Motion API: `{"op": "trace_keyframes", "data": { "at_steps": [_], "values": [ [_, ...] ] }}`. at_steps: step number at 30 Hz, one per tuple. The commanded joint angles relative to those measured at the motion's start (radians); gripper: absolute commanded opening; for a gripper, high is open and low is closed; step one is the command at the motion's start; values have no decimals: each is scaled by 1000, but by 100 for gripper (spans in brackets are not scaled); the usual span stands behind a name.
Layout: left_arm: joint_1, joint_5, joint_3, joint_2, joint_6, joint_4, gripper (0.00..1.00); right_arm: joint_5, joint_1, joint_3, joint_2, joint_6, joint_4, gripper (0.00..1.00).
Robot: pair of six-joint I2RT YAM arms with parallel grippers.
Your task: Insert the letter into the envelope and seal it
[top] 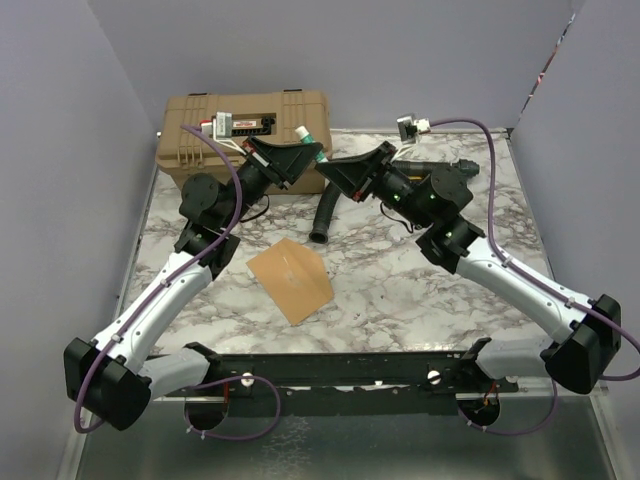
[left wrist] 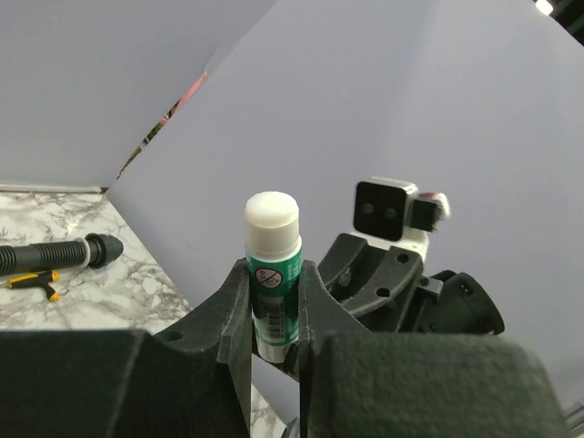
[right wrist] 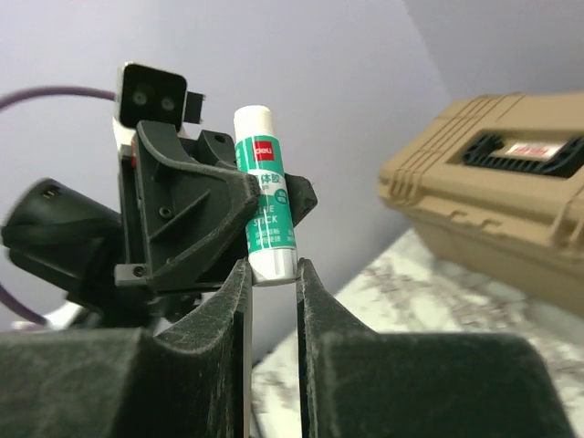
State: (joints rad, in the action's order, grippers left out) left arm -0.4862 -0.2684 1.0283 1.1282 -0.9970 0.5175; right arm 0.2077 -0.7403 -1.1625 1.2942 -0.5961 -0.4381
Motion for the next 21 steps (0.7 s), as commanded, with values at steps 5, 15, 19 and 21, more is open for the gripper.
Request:
{"op": "trace_keyframes", "data": {
  "at_steps": [5,15,19,21],
  "values": [
    [5,-58,-44,-36,54,77,0,-71,56,132,-57,-535,-371,0],
    [4,-68,-43,-46,70,89,0,-36,62,193,43,-887,-585,1],
    [5,-59,-49,-53,68,90,0,-8,63,182,74,-935,-602,1],
    [5,-51,-51,-55,66,90,0,3,62,174,71,-894,-586,5]
  ]
}}
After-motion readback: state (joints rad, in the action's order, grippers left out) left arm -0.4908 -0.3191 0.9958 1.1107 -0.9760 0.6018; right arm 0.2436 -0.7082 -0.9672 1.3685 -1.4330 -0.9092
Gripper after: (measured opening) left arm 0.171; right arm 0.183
